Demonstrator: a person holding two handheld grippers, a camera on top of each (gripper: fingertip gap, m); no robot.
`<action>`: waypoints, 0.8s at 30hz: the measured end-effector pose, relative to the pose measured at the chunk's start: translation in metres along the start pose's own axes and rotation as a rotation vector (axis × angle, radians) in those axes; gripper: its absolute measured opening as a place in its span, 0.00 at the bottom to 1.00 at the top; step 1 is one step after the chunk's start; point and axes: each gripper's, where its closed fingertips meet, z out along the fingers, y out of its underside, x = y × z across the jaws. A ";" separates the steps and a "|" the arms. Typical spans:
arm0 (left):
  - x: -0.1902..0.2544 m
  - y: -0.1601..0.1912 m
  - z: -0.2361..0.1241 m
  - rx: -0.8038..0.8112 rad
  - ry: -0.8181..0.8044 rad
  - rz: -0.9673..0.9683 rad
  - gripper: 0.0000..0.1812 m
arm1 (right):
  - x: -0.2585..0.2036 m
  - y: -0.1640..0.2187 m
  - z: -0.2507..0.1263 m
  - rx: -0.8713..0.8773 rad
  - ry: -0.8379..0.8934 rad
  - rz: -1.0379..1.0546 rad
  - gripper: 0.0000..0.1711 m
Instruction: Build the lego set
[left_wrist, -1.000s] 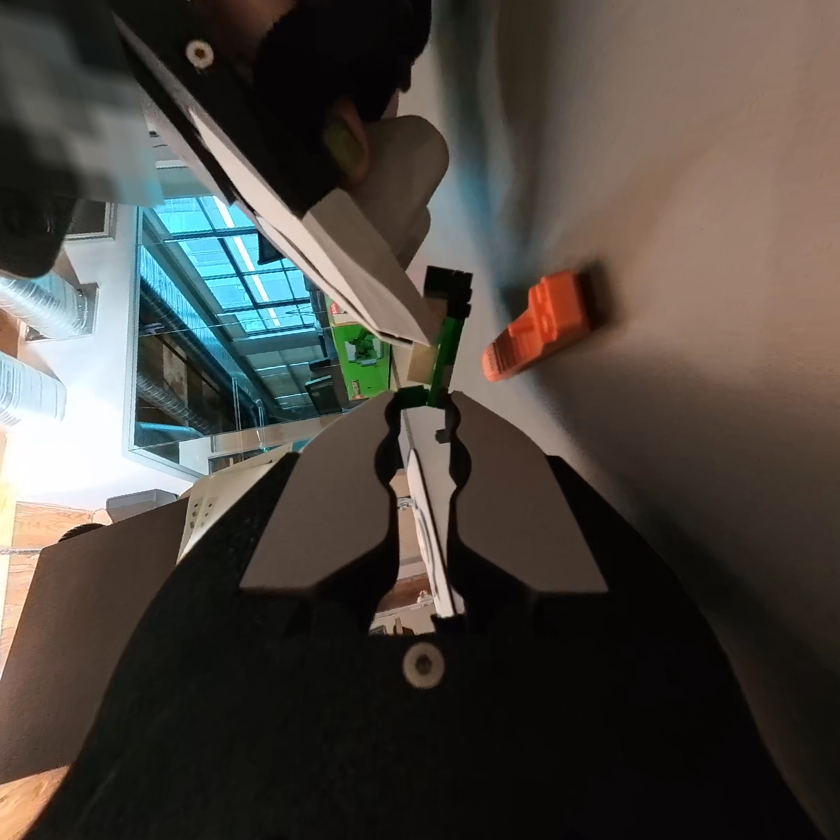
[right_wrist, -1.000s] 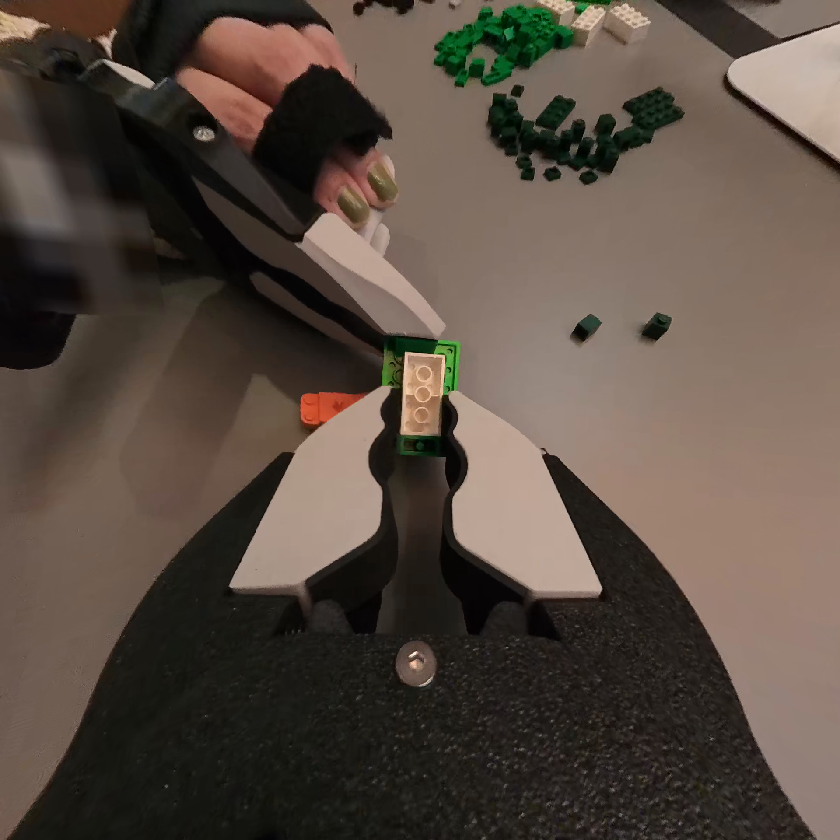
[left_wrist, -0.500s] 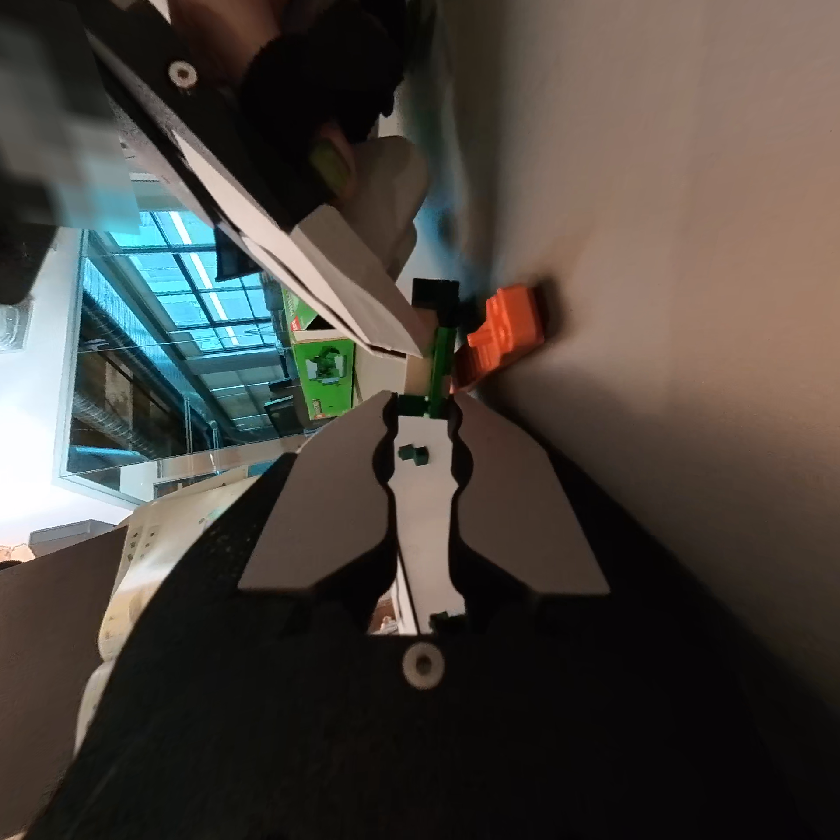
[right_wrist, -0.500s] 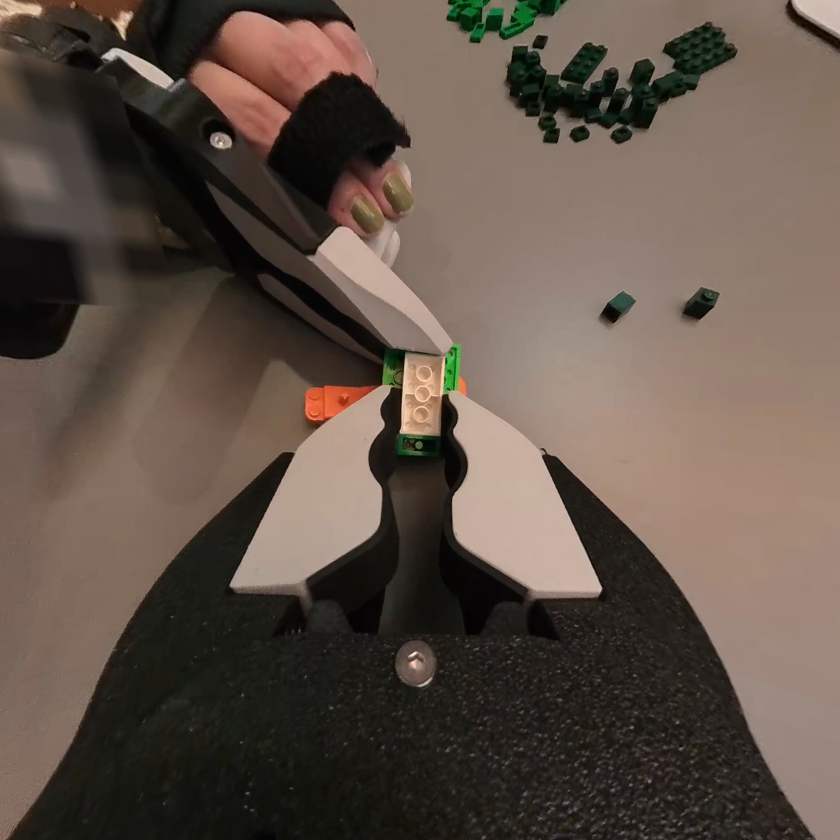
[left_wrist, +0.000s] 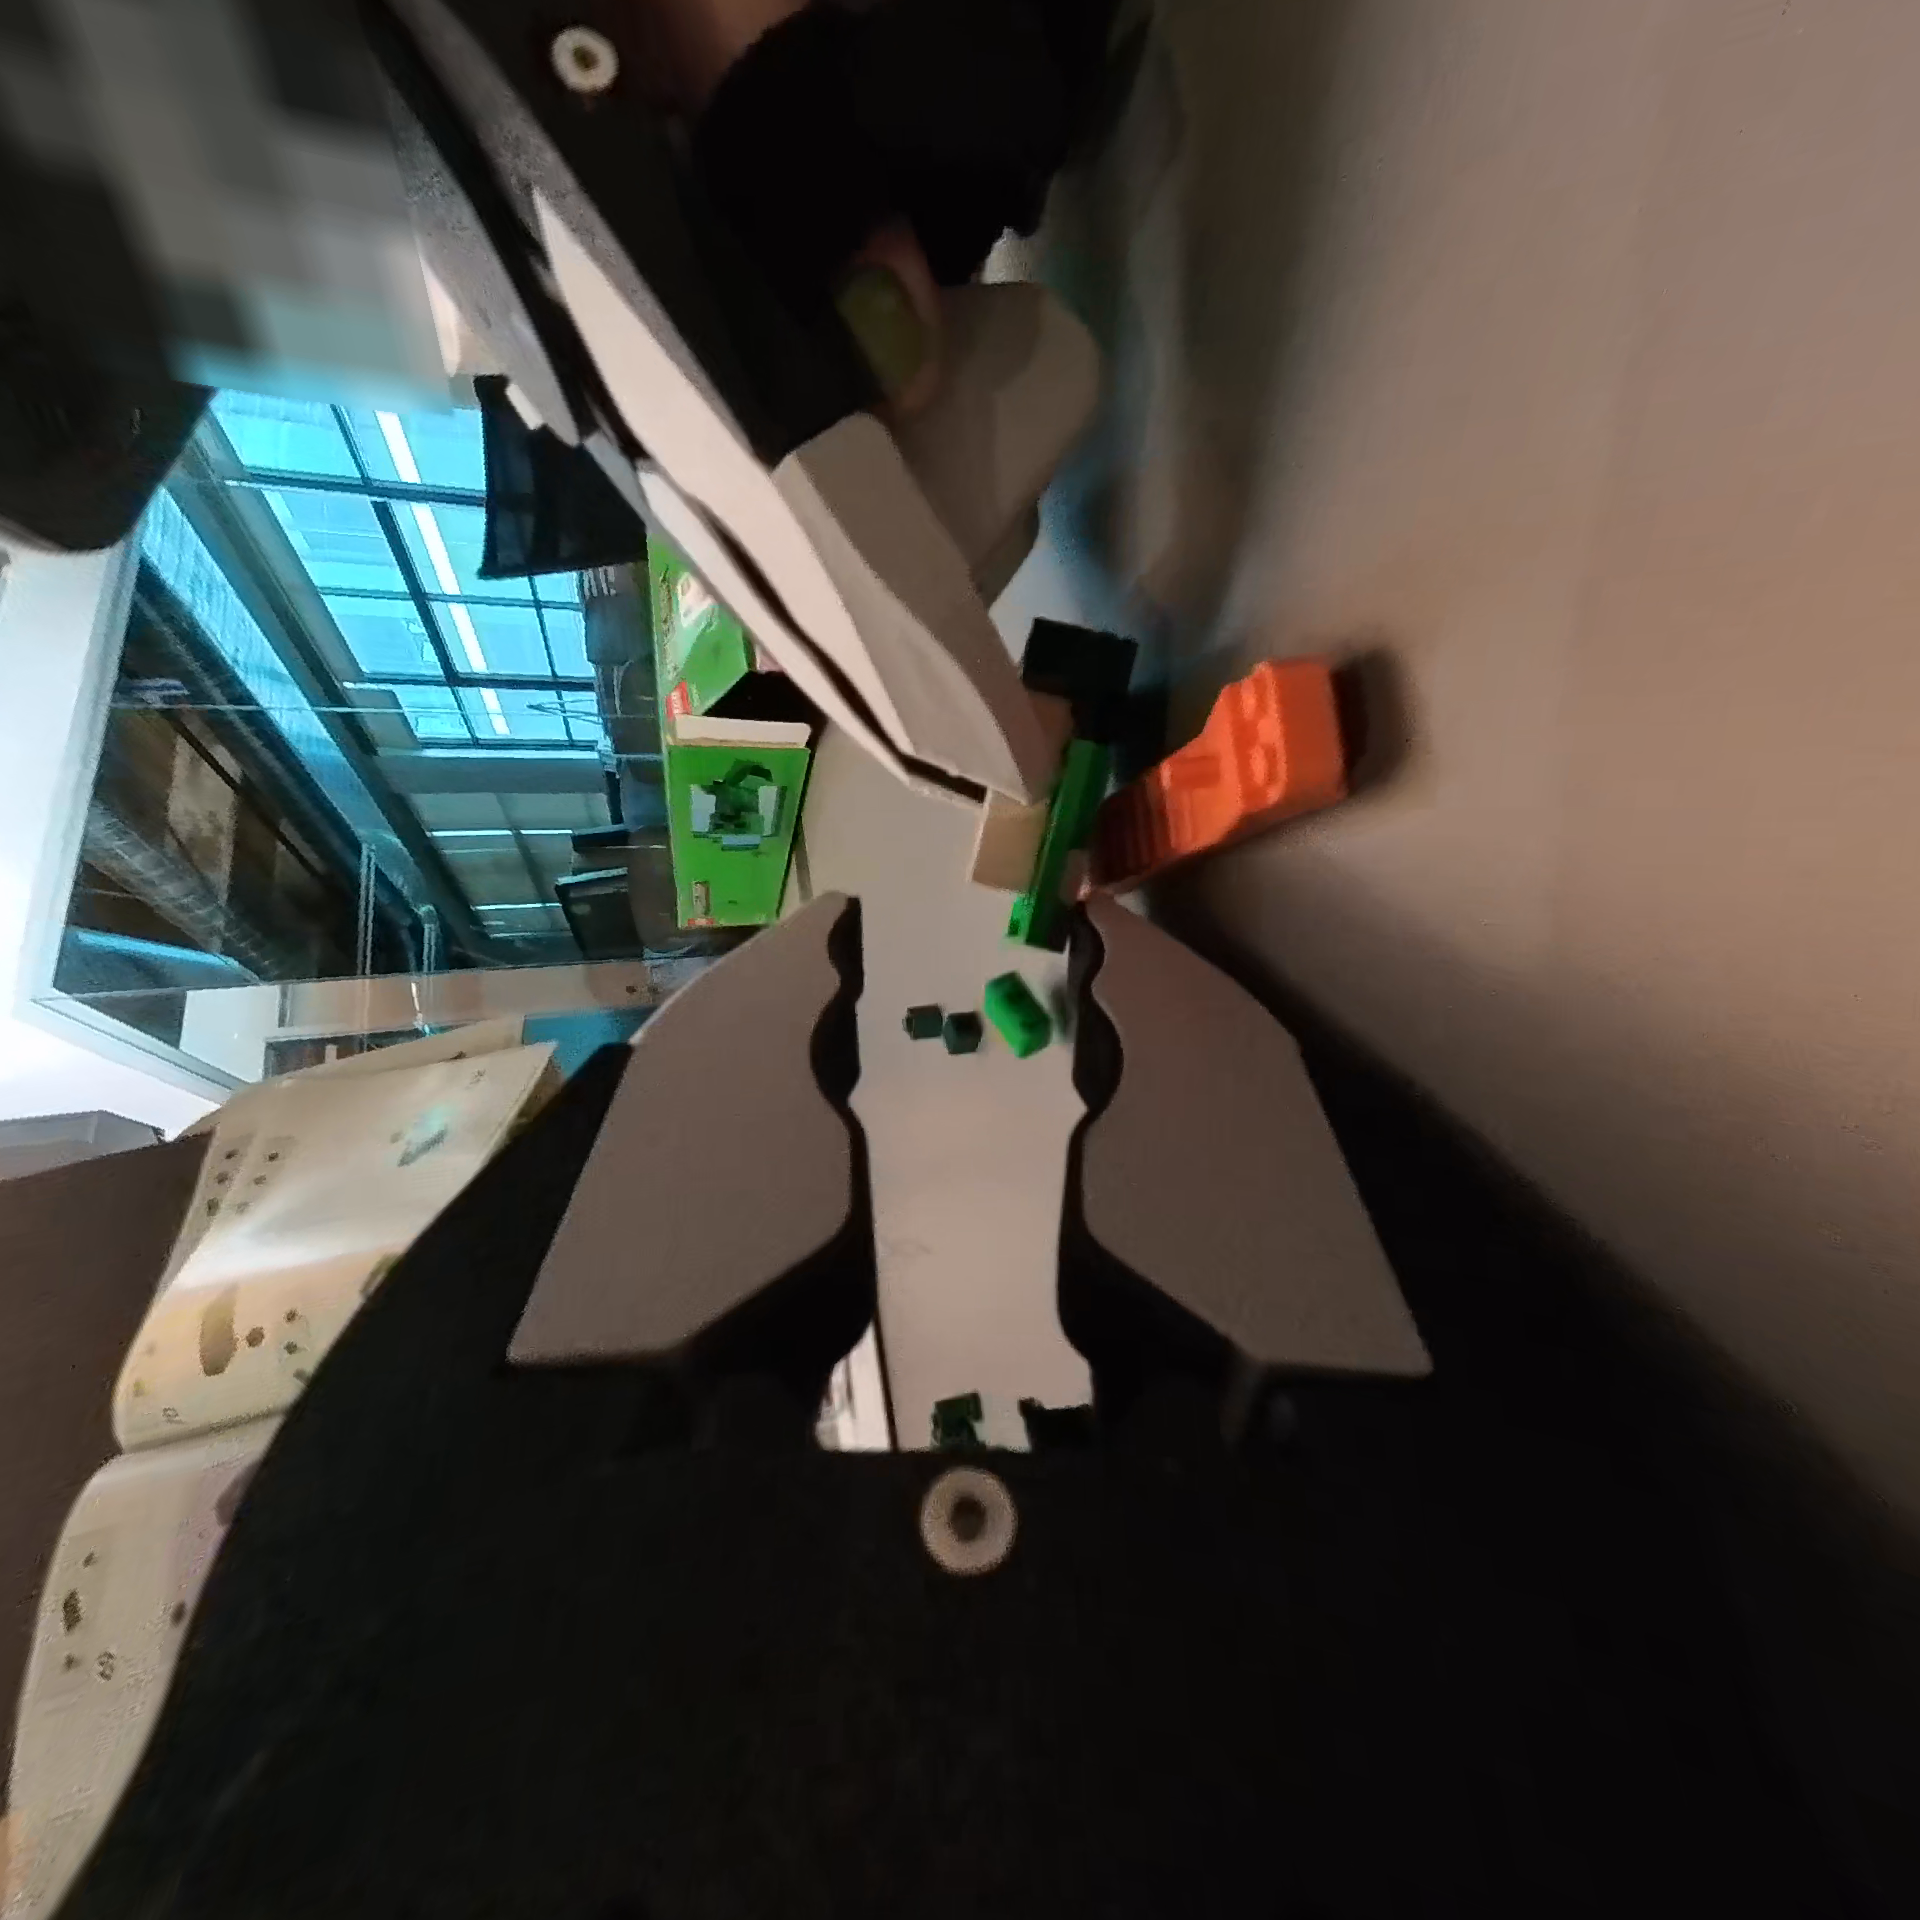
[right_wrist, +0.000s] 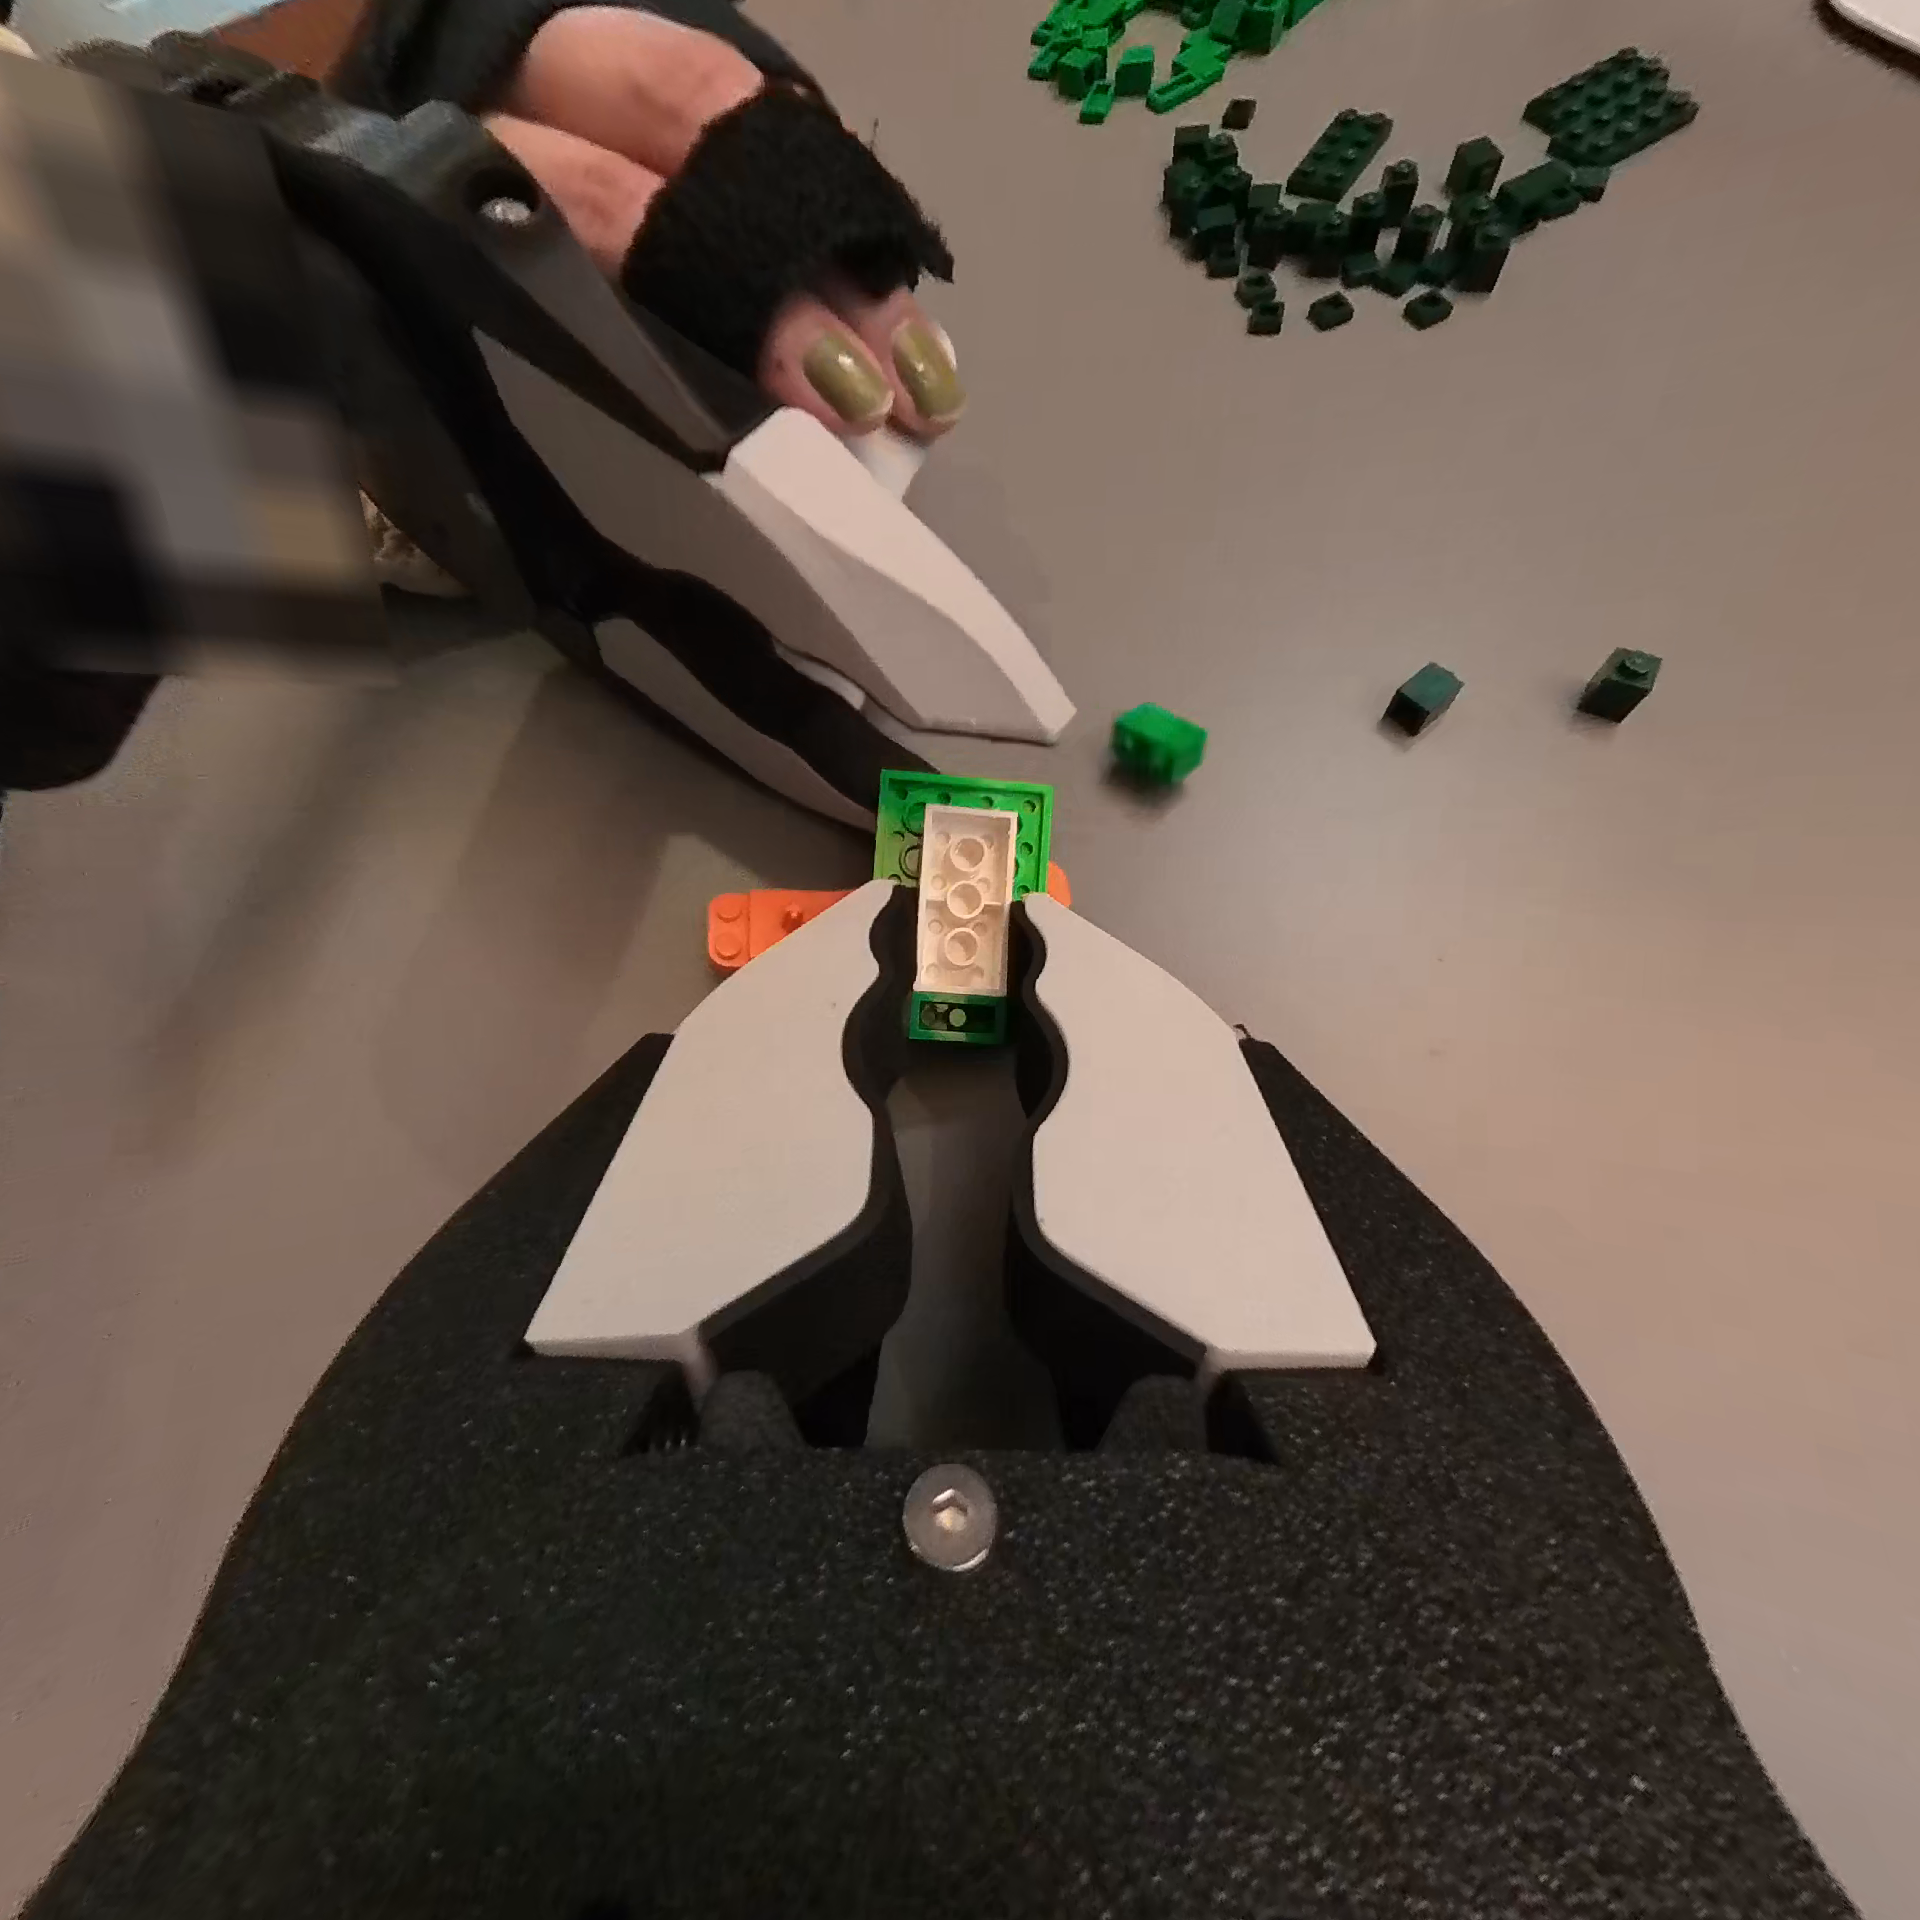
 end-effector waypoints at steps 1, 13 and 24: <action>-0.001 0.001 -0.001 -0.002 0.000 -0.011 0.21 | 0.000 0.000 0.000 0.002 0.000 0.000 0.10; -0.021 0.045 -0.008 -0.104 0.016 -0.551 0.14 | 0.004 -0.002 -0.016 -0.007 0.057 -0.079 0.09; -0.035 0.043 -0.011 -0.052 -0.107 -0.768 0.09 | -0.006 0.015 -0.007 -0.172 0.093 -0.241 0.10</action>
